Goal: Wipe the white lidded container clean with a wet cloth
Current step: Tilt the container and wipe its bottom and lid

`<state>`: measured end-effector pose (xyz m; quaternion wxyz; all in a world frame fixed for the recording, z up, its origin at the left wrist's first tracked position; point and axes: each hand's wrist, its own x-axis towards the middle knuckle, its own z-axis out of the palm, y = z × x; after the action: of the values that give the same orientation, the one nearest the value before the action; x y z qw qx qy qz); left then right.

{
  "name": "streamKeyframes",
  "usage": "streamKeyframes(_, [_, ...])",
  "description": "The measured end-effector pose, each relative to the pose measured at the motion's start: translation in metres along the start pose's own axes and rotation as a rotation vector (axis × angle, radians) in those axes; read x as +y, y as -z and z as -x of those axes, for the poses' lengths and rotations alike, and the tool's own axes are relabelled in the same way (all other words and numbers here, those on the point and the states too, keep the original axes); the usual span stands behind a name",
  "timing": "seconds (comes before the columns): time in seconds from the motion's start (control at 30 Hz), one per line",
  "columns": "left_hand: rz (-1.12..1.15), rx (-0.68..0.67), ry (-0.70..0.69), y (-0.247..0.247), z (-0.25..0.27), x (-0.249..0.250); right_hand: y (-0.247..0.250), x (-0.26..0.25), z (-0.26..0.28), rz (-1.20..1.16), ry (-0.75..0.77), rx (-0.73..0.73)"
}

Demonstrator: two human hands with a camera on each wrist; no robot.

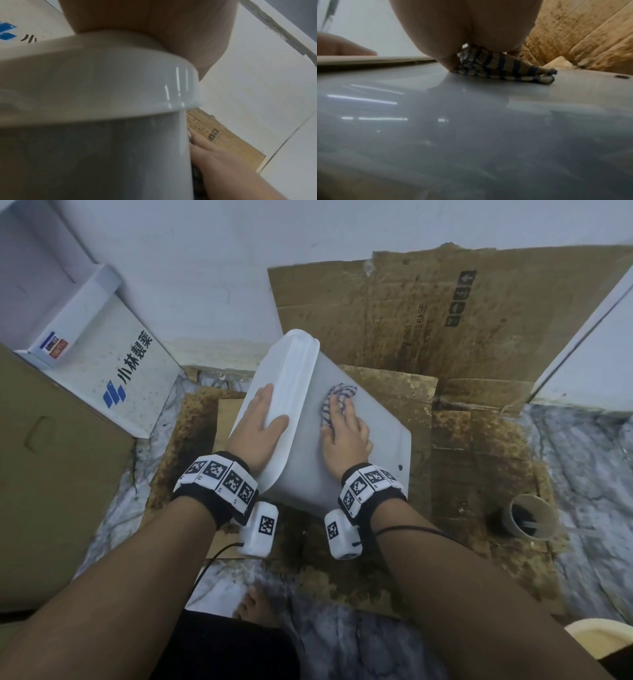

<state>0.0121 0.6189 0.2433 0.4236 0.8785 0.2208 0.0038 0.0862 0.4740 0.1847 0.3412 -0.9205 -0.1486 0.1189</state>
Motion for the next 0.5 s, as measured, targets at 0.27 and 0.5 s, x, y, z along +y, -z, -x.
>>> streamKeyframes(0.27, [0.013,0.011,0.020,0.004,0.000,-0.011,-0.008,0.077,0.003,0.064,-0.175,-0.021])
streamKeyframes(0.5, [0.070,-0.014,0.035,0.005,-0.002,-0.017,-0.002,0.128,-0.015,0.063,-0.353,-0.050])
